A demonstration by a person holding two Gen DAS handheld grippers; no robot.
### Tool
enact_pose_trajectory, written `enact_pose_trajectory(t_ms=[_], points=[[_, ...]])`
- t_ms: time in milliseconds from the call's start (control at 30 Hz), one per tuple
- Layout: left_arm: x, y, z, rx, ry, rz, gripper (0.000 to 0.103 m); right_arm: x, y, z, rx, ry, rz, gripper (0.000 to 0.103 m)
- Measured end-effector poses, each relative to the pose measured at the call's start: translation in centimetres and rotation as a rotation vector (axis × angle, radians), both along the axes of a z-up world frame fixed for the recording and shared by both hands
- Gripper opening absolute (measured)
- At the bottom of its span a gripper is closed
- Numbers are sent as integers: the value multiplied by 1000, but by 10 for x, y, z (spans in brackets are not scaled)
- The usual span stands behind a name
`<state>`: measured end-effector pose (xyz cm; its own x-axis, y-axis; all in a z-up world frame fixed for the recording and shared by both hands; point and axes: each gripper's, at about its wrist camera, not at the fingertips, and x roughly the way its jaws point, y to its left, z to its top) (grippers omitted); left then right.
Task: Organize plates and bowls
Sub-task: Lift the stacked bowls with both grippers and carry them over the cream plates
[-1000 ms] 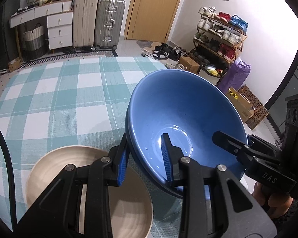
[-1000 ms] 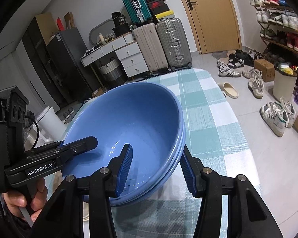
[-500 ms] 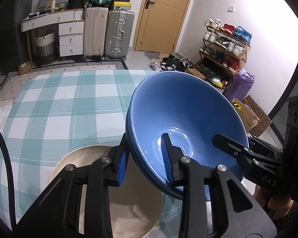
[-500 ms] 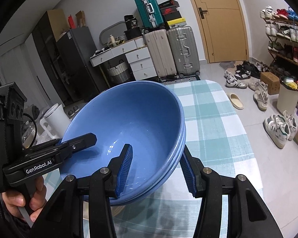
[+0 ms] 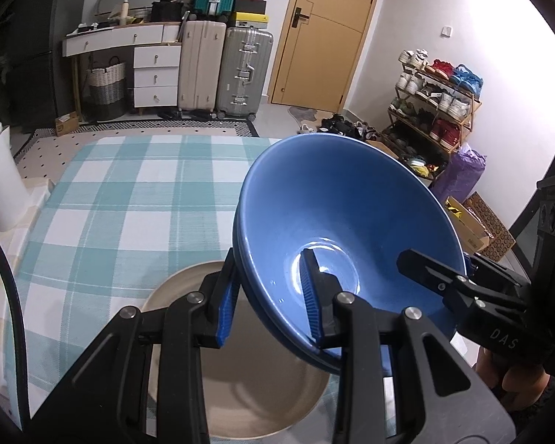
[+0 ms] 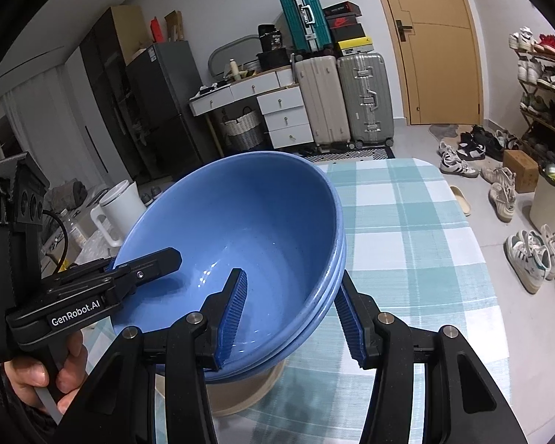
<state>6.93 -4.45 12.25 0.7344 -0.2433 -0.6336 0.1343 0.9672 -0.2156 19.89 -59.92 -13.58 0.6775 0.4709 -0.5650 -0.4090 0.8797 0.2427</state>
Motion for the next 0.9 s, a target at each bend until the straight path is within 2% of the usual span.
enact_pose_trajectory(t_ms=[467, 900], points=[[-12, 54, -13, 11, 33, 74, 28, 2, 55, -7, -17, 33, 52, 50], [9, 74, -52, 15, 112, 111, 28, 18, 80, -34, -32, 102, 93, 50]])
